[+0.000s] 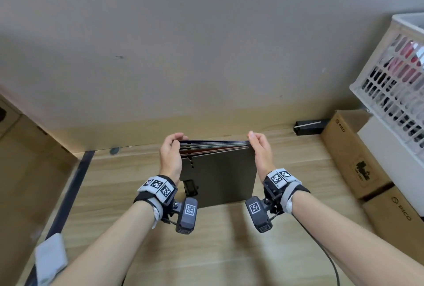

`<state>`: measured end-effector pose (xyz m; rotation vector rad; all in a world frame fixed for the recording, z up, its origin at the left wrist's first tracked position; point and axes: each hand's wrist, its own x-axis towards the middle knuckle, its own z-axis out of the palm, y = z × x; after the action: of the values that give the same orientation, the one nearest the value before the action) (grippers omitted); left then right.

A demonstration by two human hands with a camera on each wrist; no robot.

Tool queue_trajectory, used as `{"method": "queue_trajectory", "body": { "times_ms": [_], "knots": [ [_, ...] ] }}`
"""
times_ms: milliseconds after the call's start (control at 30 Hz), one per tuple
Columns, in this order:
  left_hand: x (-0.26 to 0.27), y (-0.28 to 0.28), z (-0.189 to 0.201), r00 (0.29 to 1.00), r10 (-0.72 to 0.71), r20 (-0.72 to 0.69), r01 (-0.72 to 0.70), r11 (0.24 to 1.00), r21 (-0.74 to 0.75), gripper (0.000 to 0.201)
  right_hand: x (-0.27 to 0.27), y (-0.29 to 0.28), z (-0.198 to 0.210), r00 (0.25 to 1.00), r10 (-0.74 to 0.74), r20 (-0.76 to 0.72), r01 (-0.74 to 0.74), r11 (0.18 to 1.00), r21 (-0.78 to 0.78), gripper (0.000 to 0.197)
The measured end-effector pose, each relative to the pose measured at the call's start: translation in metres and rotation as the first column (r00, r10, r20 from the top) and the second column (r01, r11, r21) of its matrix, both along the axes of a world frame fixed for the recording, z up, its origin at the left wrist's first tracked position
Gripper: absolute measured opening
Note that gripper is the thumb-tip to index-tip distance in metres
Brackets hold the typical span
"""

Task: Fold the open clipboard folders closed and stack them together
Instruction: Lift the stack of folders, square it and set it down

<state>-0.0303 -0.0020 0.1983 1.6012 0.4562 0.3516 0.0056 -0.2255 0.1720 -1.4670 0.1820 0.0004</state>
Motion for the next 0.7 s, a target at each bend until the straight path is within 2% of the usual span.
{"method": "queue_trajectory", "body": {
  "times_ms": [233, 333, 433, 567, 700],
  "knots": [
    [-0.008, -0.005, -0.005, 0.998, 0.066, -0.003, -0.067, 0.998, -0.018, 0.033, -0.005, 0.005, -0.006, 0.997, -0.04, 0.063, 0.04, 0.999, 0.002, 0.021],
    [-0.01, -0.003, -0.006, 1.0, 0.026, 0.001, -0.026, 0.999, 0.038, 0.02, -0.011, -0.003, -0.009, 0.994, 0.035, 0.106, -0.029, 0.998, -0.057, 0.023],
    [-0.009, 0.001, -0.007, 1.0, -0.013, 0.011, 0.012, 0.995, 0.101, 0.02, -0.01, -0.009, -0.008, 0.988, 0.112, 0.107, -0.104, 0.992, -0.076, 0.021],
    [-0.005, 0.002, -0.001, 0.998, -0.023, 0.06, 0.013, 0.987, 0.161, 0.023, 0.003, -0.003, -0.005, 0.993, 0.064, 0.103, -0.058, 0.996, -0.063, 0.018],
    [-0.003, -0.003, -0.001, 0.999, 0.008, 0.046, -0.013, 0.995, 0.101, 0.021, 0.005, -0.003, -0.004, 0.995, 0.04, 0.095, -0.033, 0.997, -0.073, 0.021]
  ]
}}
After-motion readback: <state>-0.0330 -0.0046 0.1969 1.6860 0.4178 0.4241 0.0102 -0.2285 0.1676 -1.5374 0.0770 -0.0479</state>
